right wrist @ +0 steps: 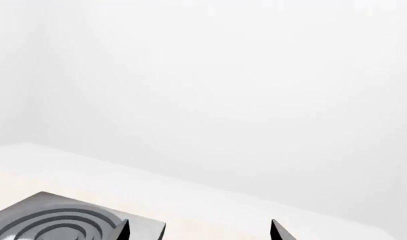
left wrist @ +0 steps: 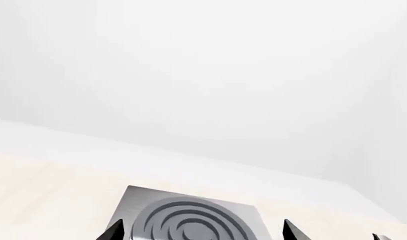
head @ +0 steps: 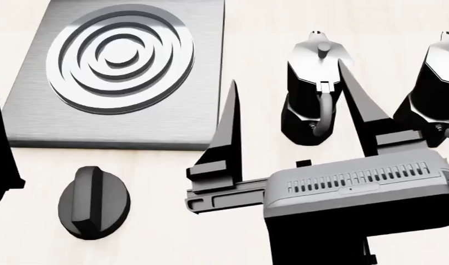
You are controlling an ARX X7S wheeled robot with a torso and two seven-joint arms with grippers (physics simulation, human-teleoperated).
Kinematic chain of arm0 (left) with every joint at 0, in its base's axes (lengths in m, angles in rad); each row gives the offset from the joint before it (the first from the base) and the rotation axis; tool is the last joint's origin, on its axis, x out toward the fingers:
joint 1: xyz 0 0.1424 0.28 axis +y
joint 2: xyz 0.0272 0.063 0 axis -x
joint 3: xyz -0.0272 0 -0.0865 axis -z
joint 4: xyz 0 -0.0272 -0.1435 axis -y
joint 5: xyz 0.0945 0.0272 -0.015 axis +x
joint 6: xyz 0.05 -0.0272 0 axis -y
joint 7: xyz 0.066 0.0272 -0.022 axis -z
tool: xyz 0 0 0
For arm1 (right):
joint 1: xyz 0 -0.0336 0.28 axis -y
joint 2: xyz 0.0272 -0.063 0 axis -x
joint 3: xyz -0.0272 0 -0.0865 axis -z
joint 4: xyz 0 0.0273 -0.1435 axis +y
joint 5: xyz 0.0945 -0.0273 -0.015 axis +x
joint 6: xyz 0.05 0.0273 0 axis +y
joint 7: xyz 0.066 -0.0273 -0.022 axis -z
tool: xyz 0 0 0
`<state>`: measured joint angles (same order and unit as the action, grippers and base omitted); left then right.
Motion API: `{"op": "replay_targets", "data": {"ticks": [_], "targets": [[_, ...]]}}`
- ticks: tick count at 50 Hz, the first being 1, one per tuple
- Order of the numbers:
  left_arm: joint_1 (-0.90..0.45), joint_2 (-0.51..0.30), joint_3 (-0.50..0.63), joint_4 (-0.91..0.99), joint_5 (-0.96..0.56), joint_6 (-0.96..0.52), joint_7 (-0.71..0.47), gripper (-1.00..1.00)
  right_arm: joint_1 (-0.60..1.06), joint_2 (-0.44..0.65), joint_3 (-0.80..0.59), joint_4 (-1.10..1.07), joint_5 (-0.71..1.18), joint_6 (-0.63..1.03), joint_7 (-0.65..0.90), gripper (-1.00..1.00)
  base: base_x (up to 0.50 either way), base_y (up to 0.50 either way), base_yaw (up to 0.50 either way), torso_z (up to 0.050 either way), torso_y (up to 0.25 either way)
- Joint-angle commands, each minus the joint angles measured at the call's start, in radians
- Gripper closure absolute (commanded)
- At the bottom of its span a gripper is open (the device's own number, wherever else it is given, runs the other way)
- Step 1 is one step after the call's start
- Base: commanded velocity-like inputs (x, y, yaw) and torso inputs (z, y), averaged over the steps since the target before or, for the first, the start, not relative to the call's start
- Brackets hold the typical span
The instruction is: Turn off the stove.
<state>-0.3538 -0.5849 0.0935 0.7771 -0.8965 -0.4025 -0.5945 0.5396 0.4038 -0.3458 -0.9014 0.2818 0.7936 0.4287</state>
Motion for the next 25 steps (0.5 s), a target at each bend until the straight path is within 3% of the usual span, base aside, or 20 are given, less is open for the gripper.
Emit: {"op": "replay_targets", "data": {"ticks": [1, 25], "targets": [[-0.017, 0.000, 0.003, 0.018, -0.010, -0.004, -0.010, -1.00, 0.025, -0.002, -0.001, -0.002, 0.009, 0.013, -0.001, -1.00, 0.00, 0.00, 0.00, 0.000, 0.000], [-0.073, -0.008, -0.005, 0.051, -0.057, -0.020, -0.045, -1.00, 0.061, -0.003, -0.005, -0.018, 0.021, 0.035, 0.006, -1.00, 0.00, 0.00, 0.00, 0.000, 0.000]]}}
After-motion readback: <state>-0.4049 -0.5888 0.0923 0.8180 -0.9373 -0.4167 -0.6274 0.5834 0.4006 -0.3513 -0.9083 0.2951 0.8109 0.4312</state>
